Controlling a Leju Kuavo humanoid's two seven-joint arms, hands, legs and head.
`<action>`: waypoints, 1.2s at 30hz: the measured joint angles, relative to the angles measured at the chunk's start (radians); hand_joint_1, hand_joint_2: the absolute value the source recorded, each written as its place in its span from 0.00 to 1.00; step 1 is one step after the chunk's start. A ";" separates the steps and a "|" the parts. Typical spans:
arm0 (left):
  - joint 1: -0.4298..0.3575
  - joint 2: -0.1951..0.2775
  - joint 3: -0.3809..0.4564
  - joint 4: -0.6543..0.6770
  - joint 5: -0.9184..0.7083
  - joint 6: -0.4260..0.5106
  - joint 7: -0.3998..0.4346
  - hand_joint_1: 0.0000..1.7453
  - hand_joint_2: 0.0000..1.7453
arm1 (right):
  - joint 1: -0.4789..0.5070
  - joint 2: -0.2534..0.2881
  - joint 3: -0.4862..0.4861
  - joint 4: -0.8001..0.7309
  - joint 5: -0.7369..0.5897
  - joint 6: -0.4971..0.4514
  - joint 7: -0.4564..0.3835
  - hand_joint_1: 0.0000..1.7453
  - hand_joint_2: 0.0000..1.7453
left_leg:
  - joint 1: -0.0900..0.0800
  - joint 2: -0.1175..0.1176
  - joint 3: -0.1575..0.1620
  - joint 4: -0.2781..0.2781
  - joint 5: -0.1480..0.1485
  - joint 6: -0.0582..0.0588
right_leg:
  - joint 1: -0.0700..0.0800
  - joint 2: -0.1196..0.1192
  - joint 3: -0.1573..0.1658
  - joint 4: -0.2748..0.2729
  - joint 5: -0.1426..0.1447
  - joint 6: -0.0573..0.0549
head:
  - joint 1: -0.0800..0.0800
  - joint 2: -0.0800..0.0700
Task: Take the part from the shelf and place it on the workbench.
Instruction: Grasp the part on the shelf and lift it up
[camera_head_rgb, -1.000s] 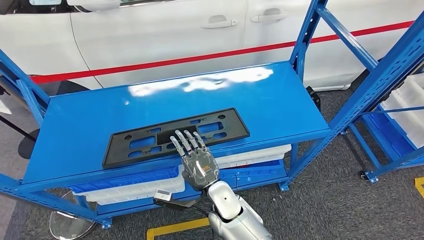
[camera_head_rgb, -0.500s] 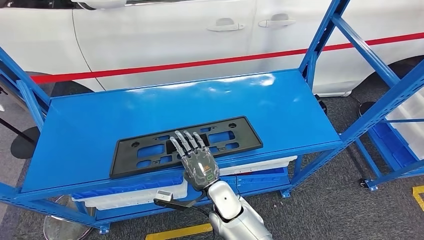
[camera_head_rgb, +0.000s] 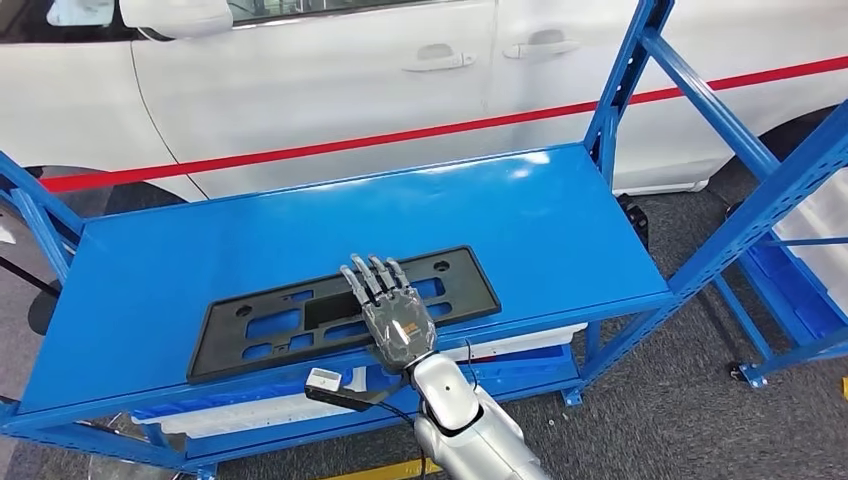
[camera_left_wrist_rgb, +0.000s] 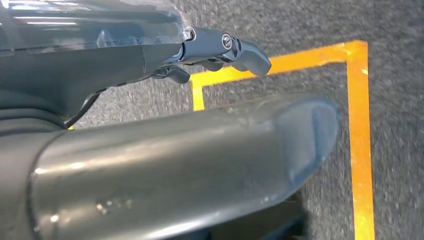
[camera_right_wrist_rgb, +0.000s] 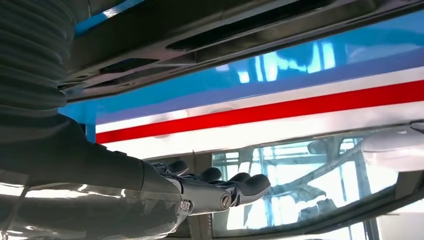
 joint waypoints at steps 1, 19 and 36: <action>0.001 0.000 0.000 0.000 -0.002 0.000 0.000 0.00 0.00 | -0.003 0.000 0.000 0.003 0.000 0.005 0.002 0.00 1.00 | 0.000 0.000 -0.028 0.045 -0.008 -0.001 | 0.002 0.000 0.001 0.001 -0.002 -0.002 | 0.000 0.000; 0.003 0.013 0.000 0.000 -0.051 -0.006 -0.021 0.00 0.00 | -0.105 -0.024 0.051 0.113 0.000 0.149 0.154 0.99 1.00 | -0.002 0.000 0.084 -0.241 0.152 0.050 | -0.008 0.001 -0.095 0.216 -0.084 0.050 | 0.008 0.000; 0.009 0.023 0.001 0.000 -0.051 -0.014 -0.019 0.00 0.00 | -0.154 -0.018 0.056 0.178 0.000 0.175 0.106 1.00 1.00 | -0.002 0.000 0.036 -0.126 0.122 0.011 | 0.009 0.002 0.025 0.004 -0.020 -0.001 | -0.002 0.000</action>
